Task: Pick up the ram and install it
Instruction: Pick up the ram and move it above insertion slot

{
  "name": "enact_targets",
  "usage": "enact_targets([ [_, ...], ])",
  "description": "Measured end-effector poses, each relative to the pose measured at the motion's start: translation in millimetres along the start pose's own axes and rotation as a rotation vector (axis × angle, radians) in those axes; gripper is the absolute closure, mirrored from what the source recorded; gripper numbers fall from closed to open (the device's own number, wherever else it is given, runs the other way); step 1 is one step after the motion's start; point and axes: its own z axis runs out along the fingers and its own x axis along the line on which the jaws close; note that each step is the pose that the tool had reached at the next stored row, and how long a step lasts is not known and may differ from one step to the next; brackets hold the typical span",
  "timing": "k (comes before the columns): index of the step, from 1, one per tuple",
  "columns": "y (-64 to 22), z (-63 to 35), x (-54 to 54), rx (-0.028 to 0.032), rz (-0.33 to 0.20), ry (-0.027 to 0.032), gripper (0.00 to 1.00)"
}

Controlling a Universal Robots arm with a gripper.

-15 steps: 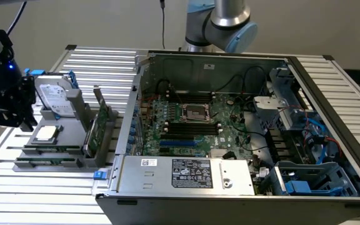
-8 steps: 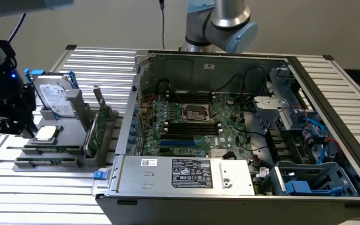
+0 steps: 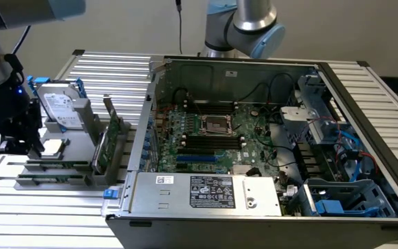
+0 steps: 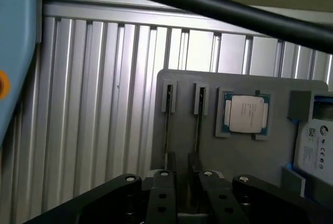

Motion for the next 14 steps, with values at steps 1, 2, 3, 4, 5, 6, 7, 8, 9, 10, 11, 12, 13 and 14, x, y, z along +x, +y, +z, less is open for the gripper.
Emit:
enact_targets([
  [1, -0.4, 1.7, 0.8, 0.0002, -0.004, 0.0003, 0.76],
  [2, -0.8, 3.5, 1.8, 0.0002, -0.008, 0.0007, 0.76],
  [3, -1.1, 5.2, 2.8, 0.0001, -0.012, 0.001, 0.76],
  [4, -1.6, 7.1, 4.0, 0.0002, -0.015, 0.0012, 0.76],
  [5, -2.0, 8.9, 5.5, 0.0003, -0.018, 0.0013, 0.74],
  [6, -2.6, 10.9, 7.2, 0.0004, -0.019, 0.0014, 0.74],
  [7, -3.4, 12.7, 8.7, 0.0006, -0.02, 0.0013, 0.67],
  [8, -4.6, 14.5, 10.2, 0.0006, -0.02, 0.0013, 0.67],
  [9, -6.3, 16.2, 11.6, 0.0005, -0.02, 0.0014, 0.67],
  [10, -8.6, 17.9, 12.8, 0.0005, -0.02, 0.0014, 0.67],
  [11, -11.8, 19.5, 13.7, 0.0002, -0.021, 0.0016, 0.67],
  [12, -15.6, 21.2, 14.4, 0.0004, -0.021, 0.0015, 0.67],
  [13, -20.2, 23.0, 15.0, 0.0004, -0.021, 0.0016, 0.67],
  [14, -24.3, 24.6, 15.5, 0.0005, -0.021, 0.0015, 0.67],
])
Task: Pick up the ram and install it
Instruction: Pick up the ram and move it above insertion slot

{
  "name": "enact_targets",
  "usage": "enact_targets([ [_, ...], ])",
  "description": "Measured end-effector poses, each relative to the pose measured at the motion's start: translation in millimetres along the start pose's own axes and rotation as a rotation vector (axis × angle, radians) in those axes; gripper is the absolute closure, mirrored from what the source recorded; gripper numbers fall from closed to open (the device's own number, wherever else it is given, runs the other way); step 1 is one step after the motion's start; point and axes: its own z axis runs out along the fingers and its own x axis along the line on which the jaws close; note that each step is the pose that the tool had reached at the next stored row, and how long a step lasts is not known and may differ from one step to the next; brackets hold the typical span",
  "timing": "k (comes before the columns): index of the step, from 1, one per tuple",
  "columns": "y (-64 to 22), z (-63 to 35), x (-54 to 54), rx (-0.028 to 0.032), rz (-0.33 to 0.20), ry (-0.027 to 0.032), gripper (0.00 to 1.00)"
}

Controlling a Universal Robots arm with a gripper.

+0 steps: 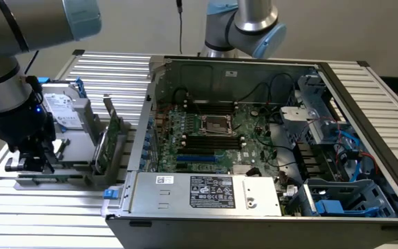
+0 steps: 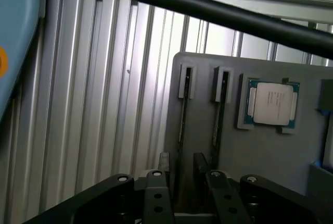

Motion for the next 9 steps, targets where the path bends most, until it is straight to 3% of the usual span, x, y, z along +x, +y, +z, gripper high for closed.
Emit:
enact_targets([
  [2, -4.7, 3.5, 0.6, 0.0001, 0.0, -0.0001, 0.67],
  [9, -5.9, 16.1, -1.3, -0.0007, 0.0, -0.0001, 0.67],
])
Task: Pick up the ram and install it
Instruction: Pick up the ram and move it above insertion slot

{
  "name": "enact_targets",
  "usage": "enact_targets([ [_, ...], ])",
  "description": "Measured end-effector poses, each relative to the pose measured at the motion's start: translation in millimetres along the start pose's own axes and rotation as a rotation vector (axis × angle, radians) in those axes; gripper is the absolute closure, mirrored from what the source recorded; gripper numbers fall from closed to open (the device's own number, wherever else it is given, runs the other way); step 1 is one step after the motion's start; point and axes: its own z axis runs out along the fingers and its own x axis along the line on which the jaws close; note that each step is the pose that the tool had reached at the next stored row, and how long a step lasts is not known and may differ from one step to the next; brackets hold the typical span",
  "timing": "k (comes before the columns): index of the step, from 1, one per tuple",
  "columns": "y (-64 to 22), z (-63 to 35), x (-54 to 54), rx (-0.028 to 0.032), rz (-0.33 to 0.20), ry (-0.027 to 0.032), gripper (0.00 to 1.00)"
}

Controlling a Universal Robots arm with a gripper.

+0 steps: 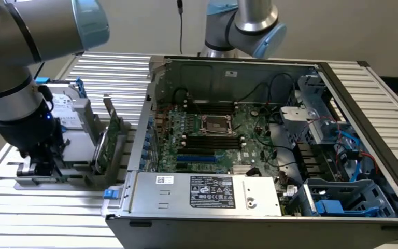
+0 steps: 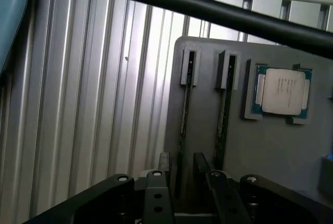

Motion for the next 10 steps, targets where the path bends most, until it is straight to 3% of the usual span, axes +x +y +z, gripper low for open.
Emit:
enact_targets([
  [7, 5.0, 10.6, -6.7, -0.0046, 0.01, -0.0008, 0.67],
  [10, 7.6, 13.0, -7.2, -0.015, 0.014, -0.0017, 0.67],
])
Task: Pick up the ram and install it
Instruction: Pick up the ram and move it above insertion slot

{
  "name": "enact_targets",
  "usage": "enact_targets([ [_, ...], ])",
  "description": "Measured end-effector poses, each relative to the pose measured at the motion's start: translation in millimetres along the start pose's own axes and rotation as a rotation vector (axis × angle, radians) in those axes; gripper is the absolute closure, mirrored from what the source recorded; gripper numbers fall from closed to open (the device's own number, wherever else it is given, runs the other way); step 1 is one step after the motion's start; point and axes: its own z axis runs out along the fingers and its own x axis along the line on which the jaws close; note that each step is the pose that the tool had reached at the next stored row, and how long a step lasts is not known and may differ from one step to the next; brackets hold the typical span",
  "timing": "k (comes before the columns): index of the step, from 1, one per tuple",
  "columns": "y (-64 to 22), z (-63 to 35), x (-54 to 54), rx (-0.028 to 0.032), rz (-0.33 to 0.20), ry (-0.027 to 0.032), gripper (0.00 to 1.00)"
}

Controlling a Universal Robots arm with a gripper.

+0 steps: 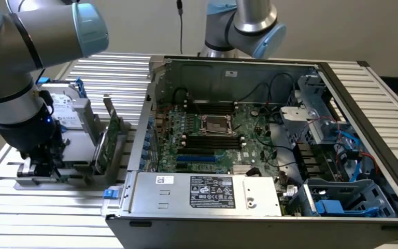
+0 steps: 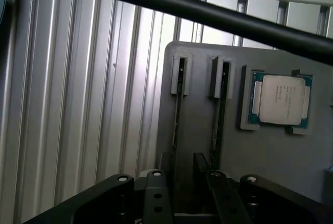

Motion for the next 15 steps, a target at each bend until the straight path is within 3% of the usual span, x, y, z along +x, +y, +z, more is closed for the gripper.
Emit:
enact_targets([
  [3, 0.7, 2.4, 0.1, -0.0151, 0.004, -0.0018, 0.67],
  [5, 0.9, 4.7, 0.7, -0.019, 0.007, -0.0023, 0.67],
  [10, 1.7, 12.7, 1.0, -0.0202, 0.009, 0.0013, 0.67],
  [15, 2.6, 17.3, 0.8, -0.0214, 0.01, 0.0131, 0.67],
])
